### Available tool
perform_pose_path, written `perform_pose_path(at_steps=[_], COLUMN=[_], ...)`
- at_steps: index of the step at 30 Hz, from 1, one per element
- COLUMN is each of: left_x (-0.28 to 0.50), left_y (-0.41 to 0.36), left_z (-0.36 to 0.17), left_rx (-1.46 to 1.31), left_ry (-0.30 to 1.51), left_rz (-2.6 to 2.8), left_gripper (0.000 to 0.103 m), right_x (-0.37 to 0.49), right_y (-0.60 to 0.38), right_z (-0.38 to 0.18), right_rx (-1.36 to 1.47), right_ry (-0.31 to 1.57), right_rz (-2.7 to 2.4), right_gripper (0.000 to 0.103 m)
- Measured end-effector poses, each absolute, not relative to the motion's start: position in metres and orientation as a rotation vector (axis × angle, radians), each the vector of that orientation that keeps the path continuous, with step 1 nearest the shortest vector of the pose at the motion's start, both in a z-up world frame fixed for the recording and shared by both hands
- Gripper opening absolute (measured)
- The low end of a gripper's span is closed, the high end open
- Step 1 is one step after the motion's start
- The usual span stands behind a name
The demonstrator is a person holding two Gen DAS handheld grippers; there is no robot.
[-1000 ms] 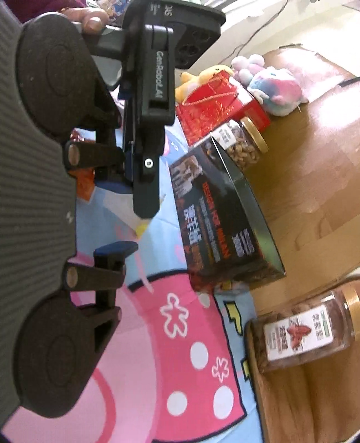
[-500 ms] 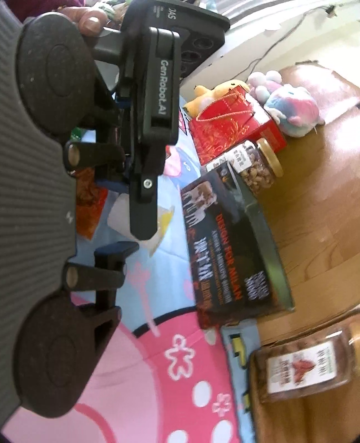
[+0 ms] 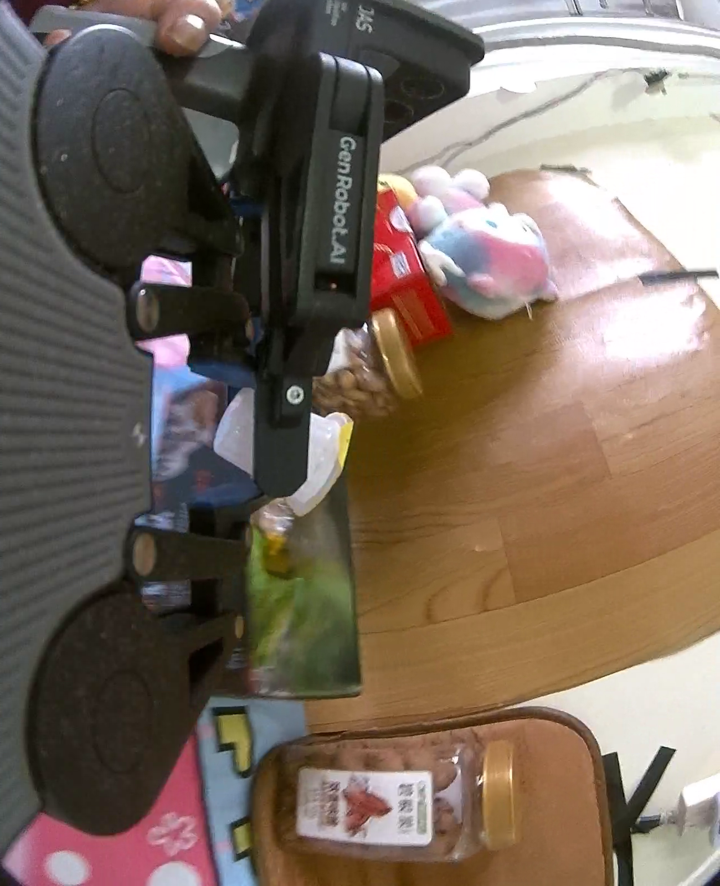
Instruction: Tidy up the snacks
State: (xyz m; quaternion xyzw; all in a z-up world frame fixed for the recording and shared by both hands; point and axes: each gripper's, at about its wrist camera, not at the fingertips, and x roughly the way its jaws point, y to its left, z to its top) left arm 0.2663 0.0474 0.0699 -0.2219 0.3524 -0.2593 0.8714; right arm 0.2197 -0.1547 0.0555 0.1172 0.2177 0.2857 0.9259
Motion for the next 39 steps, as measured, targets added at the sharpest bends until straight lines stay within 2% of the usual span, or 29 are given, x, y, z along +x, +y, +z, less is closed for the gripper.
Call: perform_pose_path(at_steps=[5, 11, 20, 30, 37, 39], left_x=[0.291, 0.294, 0.244, 0.149, 0.126, 0.122], left_y=[0.042, 0.036, 0.049, 0.121, 0.183, 0.190], left_z=[0.064, 0.058, 0.077, 0.058, 0.044, 0.039], left_rx=[-0.438, -0.445, -0.482, -0.556, -0.637, -0.656], left_ry=[0.754, 0.754, 0.712, 0.680, 0.663, 0.661], left_rz=[-0.462, -0.470, -0.518, -0.443, -0.279, -0.274], left_gripper=[0.046, 0.047, 0.047, 0.047, 0.047, 0.047], right_x=[0.249, 0.239, 0.183, 0.139, 0.134, 0.136], right_y=[-0.141, -0.155, -0.173, -0.184, -0.139, -0.116], right_z=[0.047, 0.042, 0.044, 0.021, 0.025, 0.027], right_rx=[0.180, 0.203, 0.242, 0.380, 0.377, 0.342], right_ry=[0.460, 0.442, 0.411, 0.601, 0.685, 0.702], right_rz=[0.519, 0.440, 0.430, 0.524, 0.640, 0.675], right_gripper=[0.040, 0.041, 0.041, 0.042, 0.043, 0.047])
